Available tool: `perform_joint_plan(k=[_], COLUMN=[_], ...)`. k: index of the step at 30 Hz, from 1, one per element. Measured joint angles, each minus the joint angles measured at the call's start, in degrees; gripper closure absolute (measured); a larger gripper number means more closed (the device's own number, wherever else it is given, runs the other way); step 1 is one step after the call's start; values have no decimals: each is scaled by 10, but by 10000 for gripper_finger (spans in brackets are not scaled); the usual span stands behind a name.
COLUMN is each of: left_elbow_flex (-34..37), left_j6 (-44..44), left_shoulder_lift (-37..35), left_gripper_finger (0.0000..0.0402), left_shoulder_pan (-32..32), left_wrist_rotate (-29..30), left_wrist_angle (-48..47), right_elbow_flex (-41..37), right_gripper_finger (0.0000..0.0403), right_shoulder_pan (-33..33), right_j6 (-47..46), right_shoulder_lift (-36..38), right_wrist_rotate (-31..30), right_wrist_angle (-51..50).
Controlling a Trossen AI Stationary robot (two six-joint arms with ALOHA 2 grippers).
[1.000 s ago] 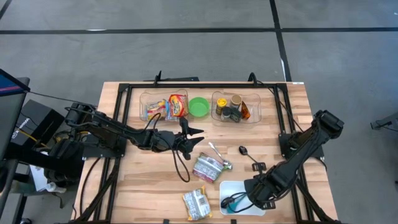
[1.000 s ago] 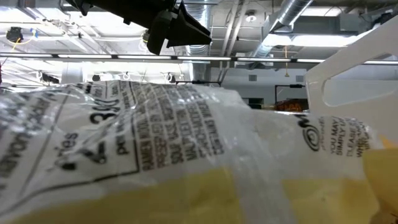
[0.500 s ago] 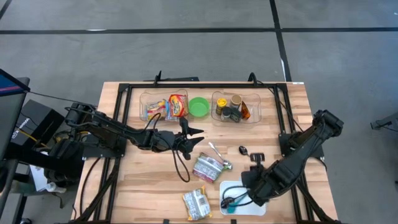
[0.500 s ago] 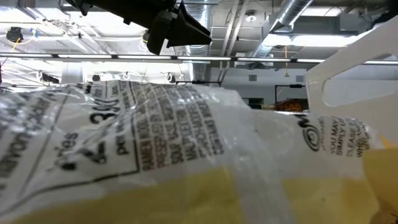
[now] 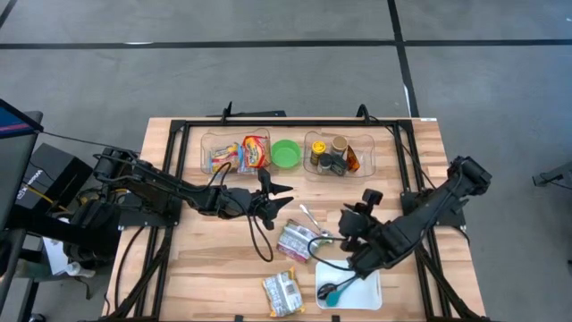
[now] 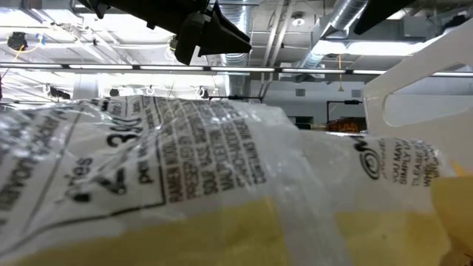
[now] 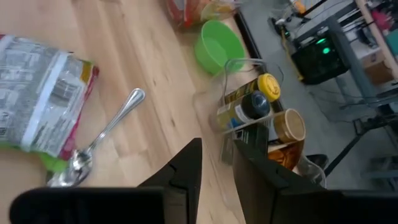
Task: Pick & Place Food Item
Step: Put the black spoon in the white bin
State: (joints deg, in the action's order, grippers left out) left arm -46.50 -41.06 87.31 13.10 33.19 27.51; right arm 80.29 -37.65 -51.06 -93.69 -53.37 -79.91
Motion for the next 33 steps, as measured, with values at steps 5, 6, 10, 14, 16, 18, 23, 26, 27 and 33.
perform_joint_plan(k=[5,6,10,14,16,18,23,26,27,33], left_elbow_flex=[0,0,0,0,0,0,0,0,0,0], left_j6=[14,22,85,132,134,135,135,135,135,135], left_shoulder_lift=[0,0,0,0,0,0,0,0,0,0], left_gripper_finger=[262,262,262,262,262,262,262,262,262,262], left_shoulder_pan=[0,0,0,0,0,0,0,0,0,0], left_wrist_rotate=[0,0,0,0,0,0,0,0,0,0], left_wrist_angle=[0,0,0,-1,-1,-1,-1,-2,-2,-5], right_elbow_flex=[-26,-30,-46,-64,-72,-78,-106,-127,-134,-171], right_gripper_finger=[321,321,321,321,321,321,321,321,321,321], right_shoulder_pan=[0,0,1,4,8,13,29,40,44,75], right_j6=[-1,-4,-1,-47,-65,-83,-123,-143,-148,-172], right_shoulder_lift=[0,0,0,0,-1,-1,-1,-1,-1,2], right_wrist_rotate=[-19,-23,-26,-26,-25,-23,-21,-19,-18,17], right_wrist_angle=[41,53,86,86,79,71,47,35,36,37])
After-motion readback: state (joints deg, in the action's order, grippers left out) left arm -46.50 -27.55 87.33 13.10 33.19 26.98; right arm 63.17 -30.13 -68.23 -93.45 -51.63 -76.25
